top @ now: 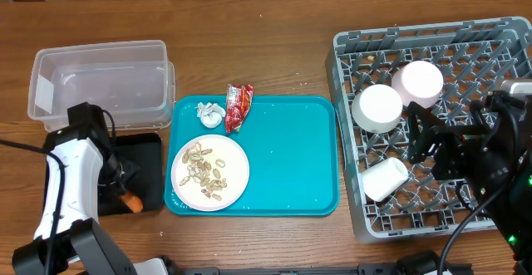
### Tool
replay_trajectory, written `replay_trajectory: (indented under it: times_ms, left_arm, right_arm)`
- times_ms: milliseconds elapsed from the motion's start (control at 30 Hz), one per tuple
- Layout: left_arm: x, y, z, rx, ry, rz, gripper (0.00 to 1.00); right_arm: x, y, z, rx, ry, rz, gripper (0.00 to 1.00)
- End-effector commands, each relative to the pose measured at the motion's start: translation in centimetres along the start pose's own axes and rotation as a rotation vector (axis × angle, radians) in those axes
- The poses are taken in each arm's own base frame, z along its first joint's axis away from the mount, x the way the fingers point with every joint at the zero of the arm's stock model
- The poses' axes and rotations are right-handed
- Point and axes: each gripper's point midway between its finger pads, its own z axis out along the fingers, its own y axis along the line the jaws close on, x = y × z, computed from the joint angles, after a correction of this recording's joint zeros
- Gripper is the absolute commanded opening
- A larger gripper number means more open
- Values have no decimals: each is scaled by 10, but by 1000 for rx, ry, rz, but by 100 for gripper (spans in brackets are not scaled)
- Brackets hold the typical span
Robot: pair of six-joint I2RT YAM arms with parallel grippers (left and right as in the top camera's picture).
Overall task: Sort waste into correct bins and load items into the dishwasher
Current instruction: 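Lower the carrot onto the black tray and release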
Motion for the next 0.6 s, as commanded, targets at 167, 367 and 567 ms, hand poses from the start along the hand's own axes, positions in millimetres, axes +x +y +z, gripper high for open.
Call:
replay_trajectory:
  times_ms: [167, 367, 567]
  left_arm:
    - [-18, -44, -63, 160, -103, 194, 54]
    - [31, -151, -116, 428, -218, 640, 57]
    - [116, -261, -127, 466, -489, 1159, 88]
  right_arm:
    - [-3, 0, -2, 0, -15, 3, 100]
    - [-3, 0, -2, 0, -15, 4, 100]
    - [-3, 0, -2, 0, -15, 4, 100]
